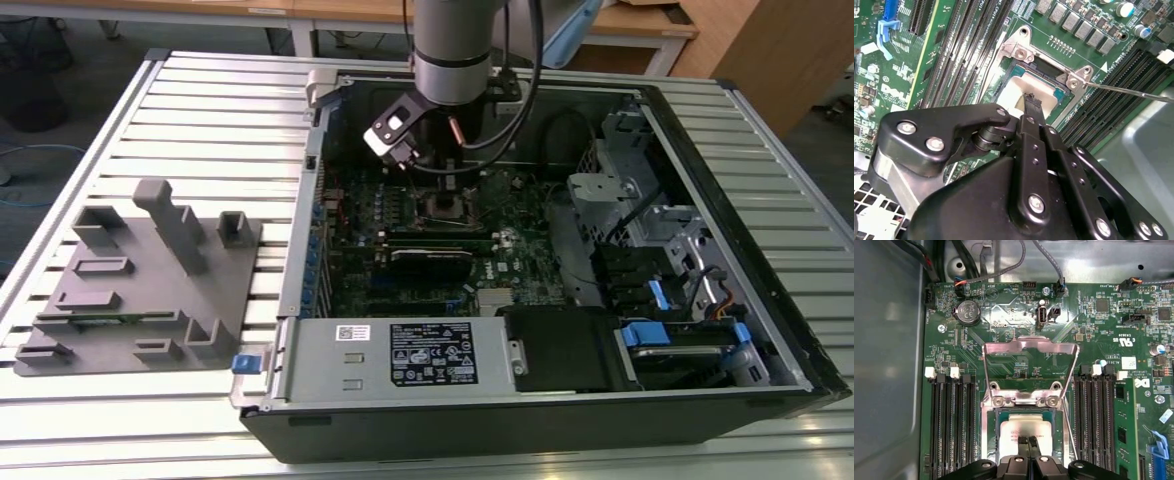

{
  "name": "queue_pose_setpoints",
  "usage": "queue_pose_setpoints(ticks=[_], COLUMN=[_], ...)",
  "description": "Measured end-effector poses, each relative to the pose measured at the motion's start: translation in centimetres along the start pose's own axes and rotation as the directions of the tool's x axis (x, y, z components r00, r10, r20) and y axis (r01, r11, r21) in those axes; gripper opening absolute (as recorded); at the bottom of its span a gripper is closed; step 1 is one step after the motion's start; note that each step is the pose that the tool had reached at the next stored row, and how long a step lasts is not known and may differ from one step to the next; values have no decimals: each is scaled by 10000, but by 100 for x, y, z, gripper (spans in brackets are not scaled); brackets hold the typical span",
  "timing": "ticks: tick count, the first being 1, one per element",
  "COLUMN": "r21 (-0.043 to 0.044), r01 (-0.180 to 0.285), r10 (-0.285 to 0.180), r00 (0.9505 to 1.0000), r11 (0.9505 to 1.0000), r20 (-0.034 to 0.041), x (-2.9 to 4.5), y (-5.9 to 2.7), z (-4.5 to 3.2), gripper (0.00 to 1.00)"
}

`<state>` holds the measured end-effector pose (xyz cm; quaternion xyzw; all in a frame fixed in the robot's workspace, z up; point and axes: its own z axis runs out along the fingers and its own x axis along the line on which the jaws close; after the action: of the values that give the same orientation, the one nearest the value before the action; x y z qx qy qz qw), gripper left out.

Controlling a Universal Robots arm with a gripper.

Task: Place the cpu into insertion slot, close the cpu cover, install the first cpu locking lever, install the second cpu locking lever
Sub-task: 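Place the cpu into insertion slot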

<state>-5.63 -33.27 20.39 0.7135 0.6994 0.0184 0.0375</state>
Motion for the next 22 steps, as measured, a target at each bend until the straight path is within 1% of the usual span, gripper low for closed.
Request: queue_pose_setpoints(ticks=[5,12,22], r21=[0,10,4], r01=[0,1,0], r10=[0,-1,0], r00=[10000,10000,10000], r11=[10000,10000,10000], r20=[0,18,8], x=[0,-2,-2], y=[-1,-8,-7], z=[10,66,61], gripper=[11,11,11])
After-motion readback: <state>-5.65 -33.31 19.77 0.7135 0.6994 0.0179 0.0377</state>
